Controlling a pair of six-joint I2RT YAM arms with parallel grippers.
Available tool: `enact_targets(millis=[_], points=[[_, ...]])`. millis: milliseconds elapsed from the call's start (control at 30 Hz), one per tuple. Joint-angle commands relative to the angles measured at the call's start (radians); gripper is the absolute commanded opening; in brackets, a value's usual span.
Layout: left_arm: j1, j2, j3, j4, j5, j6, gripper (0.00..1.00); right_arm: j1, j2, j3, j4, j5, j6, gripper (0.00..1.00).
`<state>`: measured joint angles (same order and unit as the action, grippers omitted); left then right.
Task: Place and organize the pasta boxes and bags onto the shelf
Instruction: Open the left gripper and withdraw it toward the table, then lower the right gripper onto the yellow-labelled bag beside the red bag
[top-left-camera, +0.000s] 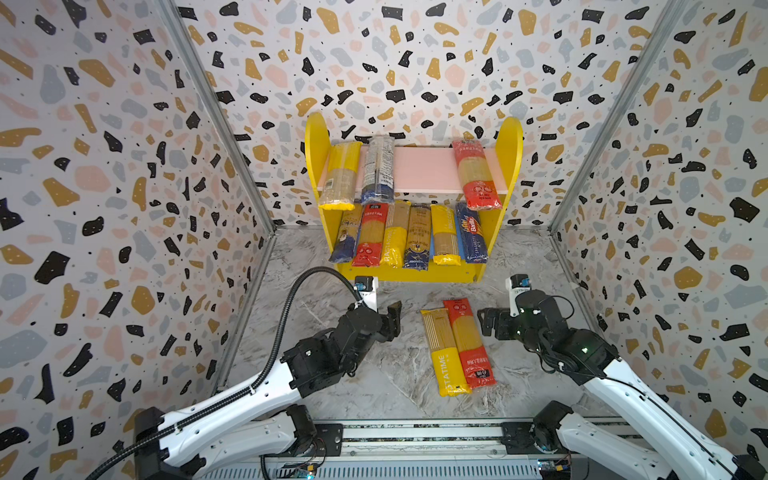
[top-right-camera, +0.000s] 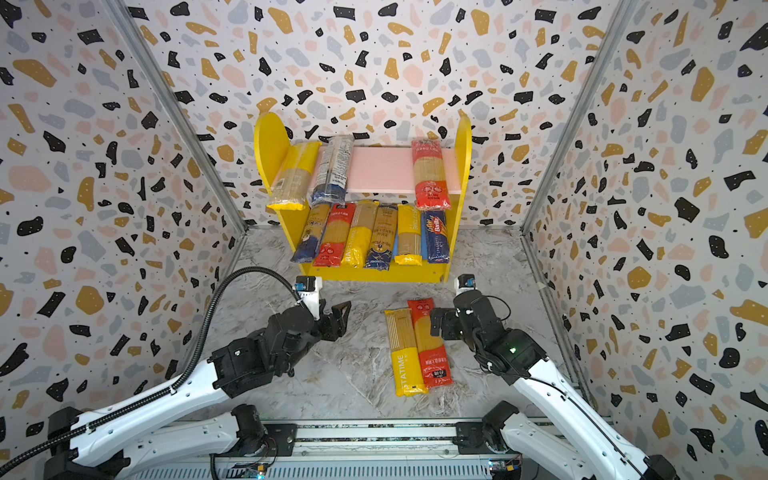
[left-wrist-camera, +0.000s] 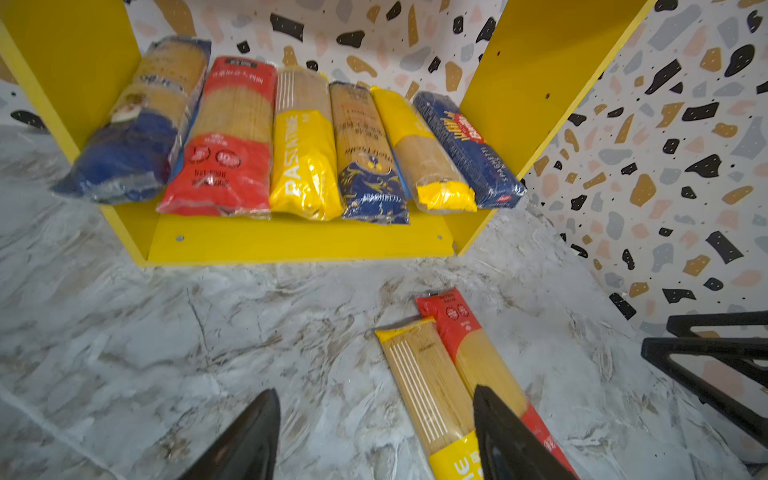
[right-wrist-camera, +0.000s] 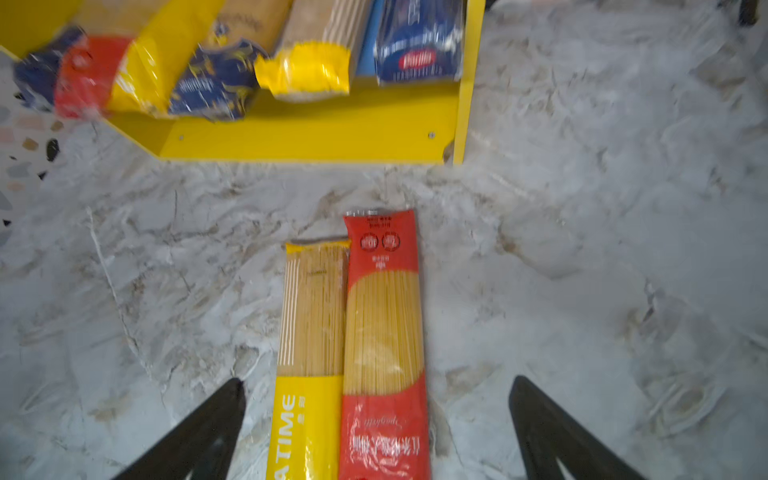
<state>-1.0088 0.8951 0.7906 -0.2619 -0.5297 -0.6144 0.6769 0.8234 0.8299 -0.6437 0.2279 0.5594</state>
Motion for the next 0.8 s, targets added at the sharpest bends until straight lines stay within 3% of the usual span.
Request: enact_targets(millis=[0,267,533,767], points=[[-0.024,-0.049,-0.082,0.065,-0.012,-0.077,0.70,0.080,-0.018,-0.042,0.006,0.056,0.134,0.99],[-0.127,-0.042,-0.279,0.163,-0.017,-0.142,0.73,0.261,0.062,-0.161,0.068,0.121,0.284,0.99],[-0.148,-0.022,-0.331,0.205,-0.019,-0.125,0.86,0.324,0.116,-0.276,0.215,0.047,0.323,0.99],[-0.148,-0.048,-0.335,0.176,-0.051,-0.114,0.89,0.415,0.238,-0.264,0.310,0.052,0.338,0.99]])
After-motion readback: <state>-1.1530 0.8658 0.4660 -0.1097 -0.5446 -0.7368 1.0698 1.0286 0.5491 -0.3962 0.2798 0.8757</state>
